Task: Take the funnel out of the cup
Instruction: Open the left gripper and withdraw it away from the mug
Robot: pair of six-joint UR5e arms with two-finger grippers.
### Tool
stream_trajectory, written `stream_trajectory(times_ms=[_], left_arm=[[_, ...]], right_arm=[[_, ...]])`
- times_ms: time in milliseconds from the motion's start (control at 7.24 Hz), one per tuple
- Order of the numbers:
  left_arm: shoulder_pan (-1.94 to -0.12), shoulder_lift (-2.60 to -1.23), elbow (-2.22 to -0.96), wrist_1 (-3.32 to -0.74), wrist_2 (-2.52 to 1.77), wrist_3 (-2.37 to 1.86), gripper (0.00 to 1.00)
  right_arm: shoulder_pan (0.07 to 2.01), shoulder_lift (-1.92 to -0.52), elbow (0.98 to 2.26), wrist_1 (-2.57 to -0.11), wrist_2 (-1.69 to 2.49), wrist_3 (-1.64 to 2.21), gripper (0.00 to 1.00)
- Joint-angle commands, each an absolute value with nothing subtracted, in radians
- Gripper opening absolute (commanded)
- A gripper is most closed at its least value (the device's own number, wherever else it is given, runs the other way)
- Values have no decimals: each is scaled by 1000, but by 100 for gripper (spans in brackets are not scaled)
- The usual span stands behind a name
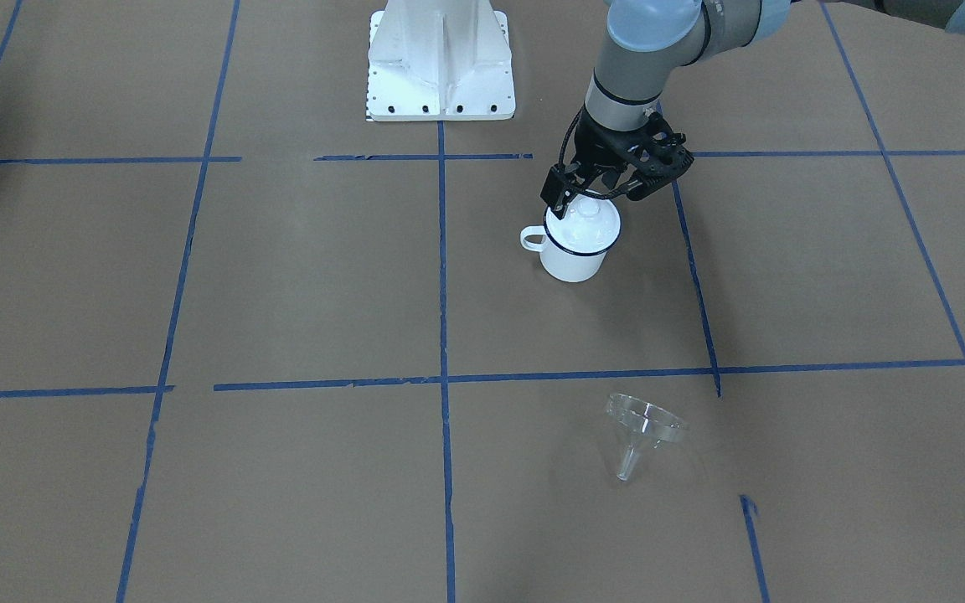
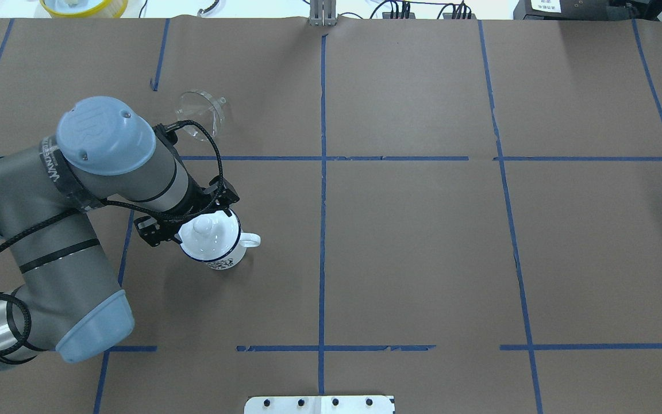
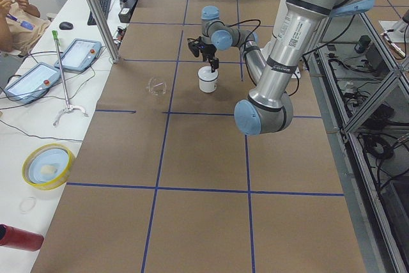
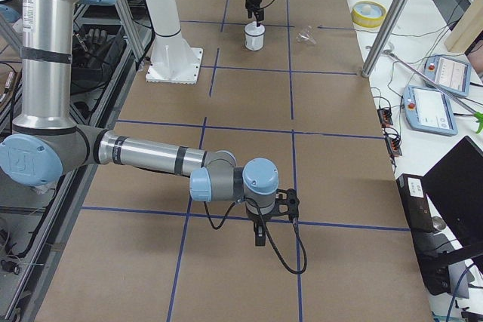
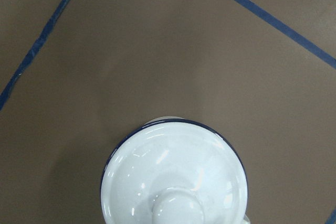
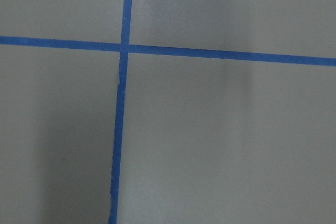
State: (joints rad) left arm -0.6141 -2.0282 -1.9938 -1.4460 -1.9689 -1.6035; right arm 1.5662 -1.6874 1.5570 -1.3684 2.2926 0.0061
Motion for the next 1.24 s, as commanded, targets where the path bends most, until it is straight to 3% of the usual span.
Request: stream_trajectory(times_ms=[0,691,829,1105], left_arm=[[-726,-1920,-2067,-1450,-2006,-1333,100],[-1344,-1559,-2082,-1465,-2221,-392,100],[-1487,-1484,-2027,-1463,-2221,-98,100],[-1729,-1460,-1800,-1465,-2220,334,100]], right_arm=[[1566,-1687,1557,-1368,2293,6,100],[1566,-1687,1557,-1368,2293,6,100],[1566,-1687,1557,-1368,2293,6,100],[1566,-1687,1557,-1368,2292,6,100]])
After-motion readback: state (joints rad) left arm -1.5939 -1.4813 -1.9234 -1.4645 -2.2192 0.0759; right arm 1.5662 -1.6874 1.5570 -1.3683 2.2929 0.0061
